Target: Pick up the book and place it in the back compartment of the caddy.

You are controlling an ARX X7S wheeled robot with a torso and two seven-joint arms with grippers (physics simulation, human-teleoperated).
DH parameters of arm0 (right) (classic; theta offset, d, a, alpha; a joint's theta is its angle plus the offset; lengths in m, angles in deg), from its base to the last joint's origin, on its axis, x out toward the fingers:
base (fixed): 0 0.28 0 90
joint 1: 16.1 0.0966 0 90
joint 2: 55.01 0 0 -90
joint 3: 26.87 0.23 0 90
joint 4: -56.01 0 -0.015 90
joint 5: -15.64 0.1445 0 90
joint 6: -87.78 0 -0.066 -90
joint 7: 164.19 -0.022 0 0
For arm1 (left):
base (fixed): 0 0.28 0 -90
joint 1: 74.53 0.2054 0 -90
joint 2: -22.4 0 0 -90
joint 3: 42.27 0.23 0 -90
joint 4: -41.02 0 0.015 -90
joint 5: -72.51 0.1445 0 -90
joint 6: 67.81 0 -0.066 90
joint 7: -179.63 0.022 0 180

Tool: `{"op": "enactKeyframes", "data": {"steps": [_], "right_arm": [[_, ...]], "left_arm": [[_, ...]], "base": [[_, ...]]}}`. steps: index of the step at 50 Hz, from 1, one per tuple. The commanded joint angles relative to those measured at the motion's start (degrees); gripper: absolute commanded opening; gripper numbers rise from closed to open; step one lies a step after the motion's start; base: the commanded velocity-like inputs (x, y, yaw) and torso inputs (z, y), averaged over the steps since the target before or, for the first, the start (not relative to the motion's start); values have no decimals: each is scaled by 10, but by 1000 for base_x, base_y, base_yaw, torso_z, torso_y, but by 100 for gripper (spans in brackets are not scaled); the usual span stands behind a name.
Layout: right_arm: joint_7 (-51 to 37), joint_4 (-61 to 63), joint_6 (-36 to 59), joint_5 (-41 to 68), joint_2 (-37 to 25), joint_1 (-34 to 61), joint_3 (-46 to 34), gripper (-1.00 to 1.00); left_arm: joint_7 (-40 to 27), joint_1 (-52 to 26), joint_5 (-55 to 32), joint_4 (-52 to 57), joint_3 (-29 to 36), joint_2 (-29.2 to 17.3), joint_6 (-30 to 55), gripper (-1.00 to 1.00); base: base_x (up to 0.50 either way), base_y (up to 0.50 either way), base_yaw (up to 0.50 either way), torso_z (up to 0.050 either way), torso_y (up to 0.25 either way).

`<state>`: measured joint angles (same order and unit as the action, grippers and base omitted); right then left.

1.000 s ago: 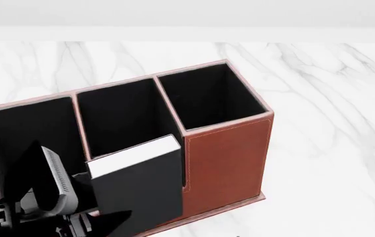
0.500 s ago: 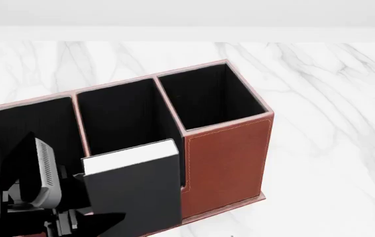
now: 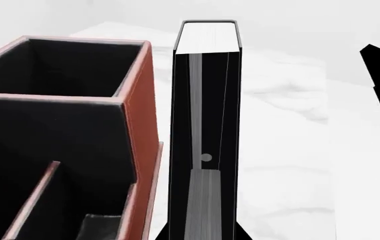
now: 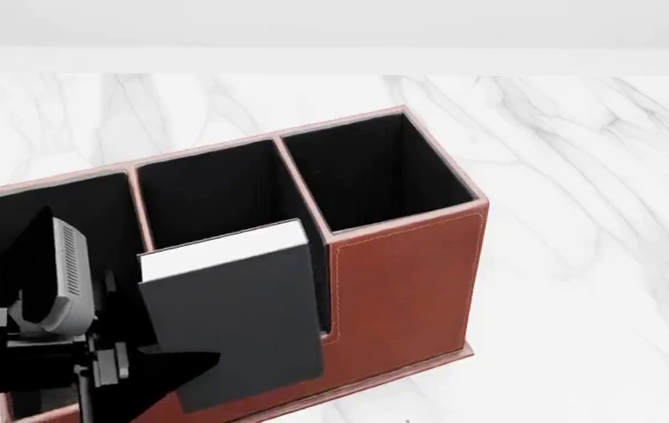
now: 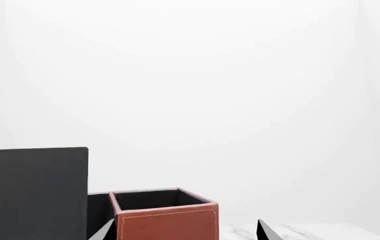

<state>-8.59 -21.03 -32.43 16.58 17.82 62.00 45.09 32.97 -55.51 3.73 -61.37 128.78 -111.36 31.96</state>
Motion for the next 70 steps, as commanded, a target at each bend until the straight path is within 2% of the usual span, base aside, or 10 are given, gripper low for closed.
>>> {"op": "enactKeyframes", "data": {"steps": [1, 17, 27, 34, 47, 59, 70], "right_arm": [[-2, 0, 0, 0, -2, 1, -2, 100], [-5, -3, 0, 1, -4, 3, -5, 100], [-7, -3, -1, 2, -5, 4, -7, 100], [-8, -6, 0, 2, -5, 6, -8, 100], [-10, -8, 1, 3, -7, 8, -11, 100], [-11, -14, 3, 6, -7, 13, -15, 100], [-11, -20, 3, 9, -8, 18, -17, 100]], "left_arm": [[-1, -13, -34, -35, -42, 22, -11, -100], [27, -43, -25, -125, -33, 73, 19, -100], [47, -67, -3, -216, -16, 120, 46, -100], [87, -79, 13, -302, -5, 162, 49, -100], [135, -70, 34, -444, -3, 230, 11, -100], [209, -48, 48, -613, -14, 309, -69, -100], [196, -29, 75, -625, -47, 315, -99, -100]], "base": [[0, 0, 0, 0, 0], [0, 0, 0, 1, 1], [0, 0, 0, 0, 1], [0, 0, 0, 0, 1], [0, 0, 0, 1, 2], [0, 0, 0, 0, 1], [0, 0, 0, 0, 2]]}}
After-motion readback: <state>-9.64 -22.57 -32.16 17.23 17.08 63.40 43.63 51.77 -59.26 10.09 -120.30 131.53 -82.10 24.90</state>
